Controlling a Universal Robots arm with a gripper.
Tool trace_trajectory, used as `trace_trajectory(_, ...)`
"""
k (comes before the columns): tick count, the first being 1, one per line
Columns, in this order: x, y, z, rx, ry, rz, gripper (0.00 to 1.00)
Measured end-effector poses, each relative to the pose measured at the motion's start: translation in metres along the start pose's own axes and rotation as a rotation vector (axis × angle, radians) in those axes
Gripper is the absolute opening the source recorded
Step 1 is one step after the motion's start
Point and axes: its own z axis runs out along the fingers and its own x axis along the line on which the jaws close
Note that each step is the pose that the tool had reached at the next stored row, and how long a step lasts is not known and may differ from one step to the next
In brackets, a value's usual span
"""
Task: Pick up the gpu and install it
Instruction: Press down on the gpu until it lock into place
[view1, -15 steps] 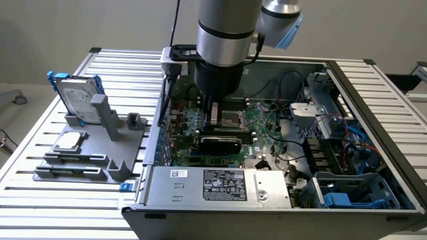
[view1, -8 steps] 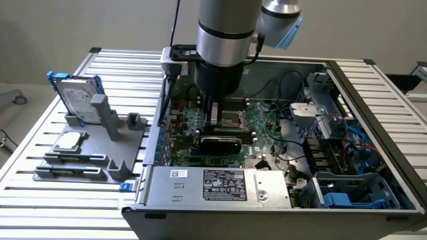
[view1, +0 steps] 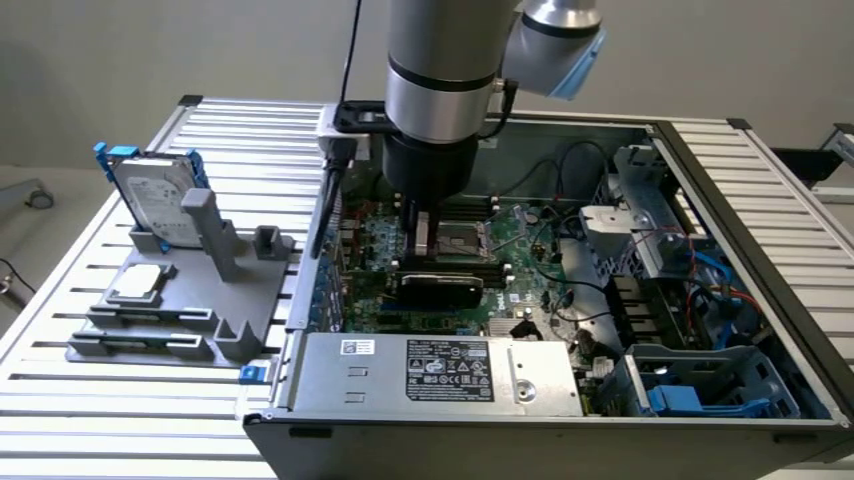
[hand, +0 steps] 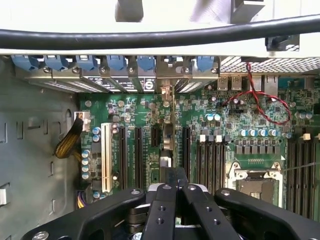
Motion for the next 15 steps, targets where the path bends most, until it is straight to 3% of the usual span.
trace_trajectory(3,-0.002,0.0018,0.0032,0.0059,0.0074,0.0,0.11)
trace_trajectory(7,-0.005,0.0035,0.007,0.0154,0.0123,-0.001,0.11)
trace_trajectory(15,-0.008,0.005,0.013,0.0192,0.0172,-0.002,0.11)
